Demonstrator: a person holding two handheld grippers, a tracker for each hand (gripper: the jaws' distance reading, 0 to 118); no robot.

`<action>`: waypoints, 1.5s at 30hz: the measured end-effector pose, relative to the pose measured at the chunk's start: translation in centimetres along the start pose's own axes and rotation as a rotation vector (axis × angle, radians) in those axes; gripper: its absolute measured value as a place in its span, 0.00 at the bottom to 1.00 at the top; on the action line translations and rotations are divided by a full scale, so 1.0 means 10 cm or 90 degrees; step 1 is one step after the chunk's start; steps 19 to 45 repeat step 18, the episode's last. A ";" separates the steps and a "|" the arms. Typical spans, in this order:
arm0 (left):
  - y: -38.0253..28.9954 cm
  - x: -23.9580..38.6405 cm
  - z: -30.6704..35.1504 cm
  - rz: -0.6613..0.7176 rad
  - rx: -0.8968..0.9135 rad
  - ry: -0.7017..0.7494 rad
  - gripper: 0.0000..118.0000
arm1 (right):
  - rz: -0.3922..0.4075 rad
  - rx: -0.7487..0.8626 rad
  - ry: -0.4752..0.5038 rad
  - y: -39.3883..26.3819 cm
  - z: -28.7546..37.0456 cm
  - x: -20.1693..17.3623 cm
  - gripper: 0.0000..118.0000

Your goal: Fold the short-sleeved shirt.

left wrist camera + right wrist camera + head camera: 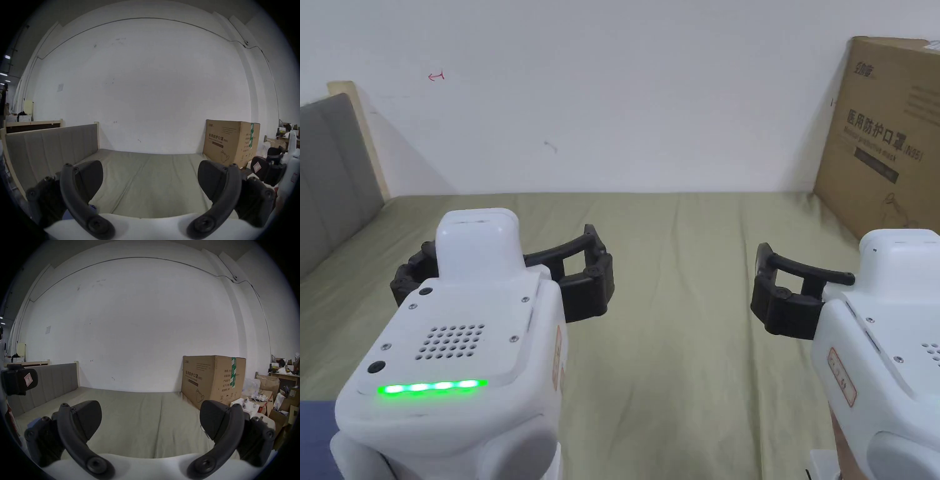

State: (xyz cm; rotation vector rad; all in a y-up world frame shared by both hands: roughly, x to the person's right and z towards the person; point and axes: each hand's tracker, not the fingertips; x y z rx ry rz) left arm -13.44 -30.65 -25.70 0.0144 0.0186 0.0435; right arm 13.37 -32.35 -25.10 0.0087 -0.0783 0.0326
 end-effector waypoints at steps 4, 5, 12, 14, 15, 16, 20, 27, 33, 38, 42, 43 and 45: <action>-0.01 0.00 -0.01 0.000 -0.007 0.000 0.99 | 0.006 0.001 0.000 0.00 0.00 -0.01 1.00; 0.00 0.00 -0.01 0.003 -0.008 -0.002 0.99 | 0.003 0.001 0.001 0.01 0.00 -0.01 1.00; 0.01 0.07 0.03 -0.024 -0.002 0.000 0.99 | 0.004 0.000 0.006 0.02 0.01 -0.04 1.00; 0.01 0.09 0.03 -0.024 -0.007 -0.005 0.98 | 0.001 -0.002 0.004 0.01 0.01 -0.04 1.00; 0.02 0.10 0.02 -0.024 -0.017 -0.006 0.98 | 0.000 -0.003 0.005 0.00 0.01 -0.04 1.00; 0.01 0.11 0.01 -0.023 -0.020 -0.005 0.98 | -0.001 -0.005 0.006 0.00 0.01 -0.04 1.00; -0.02 0.10 0.05 -0.014 -0.008 -0.012 0.98 | 0.002 -0.005 0.005 -0.01 0.02 -0.05 1.00; -0.02 0.10 0.05 -0.014 -0.008 -0.012 0.98 | 0.002 -0.005 0.005 -0.01 0.02 -0.05 1.00; -0.02 0.10 0.05 -0.014 -0.008 -0.012 0.98 | 0.002 -0.005 0.005 -0.01 0.02 -0.05 1.00; -0.02 0.10 0.05 -0.014 -0.008 -0.012 0.98 | 0.002 -0.005 0.005 -0.01 0.02 -0.05 1.00; -0.02 0.10 0.05 -0.014 -0.008 -0.012 0.98 | 0.002 -0.005 0.005 -0.01 0.02 -0.05 1.00; -0.02 0.10 0.05 -0.014 -0.008 -0.012 0.98 | 0.002 -0.005 0.005 -0.01 0.02 -0.05 1.00; -0.02 0.10 0.05 -0.014 -0.008 -0.012 0.98 | 0.002 -0.005 0.005 -0.01 0.02 -0.05 1.00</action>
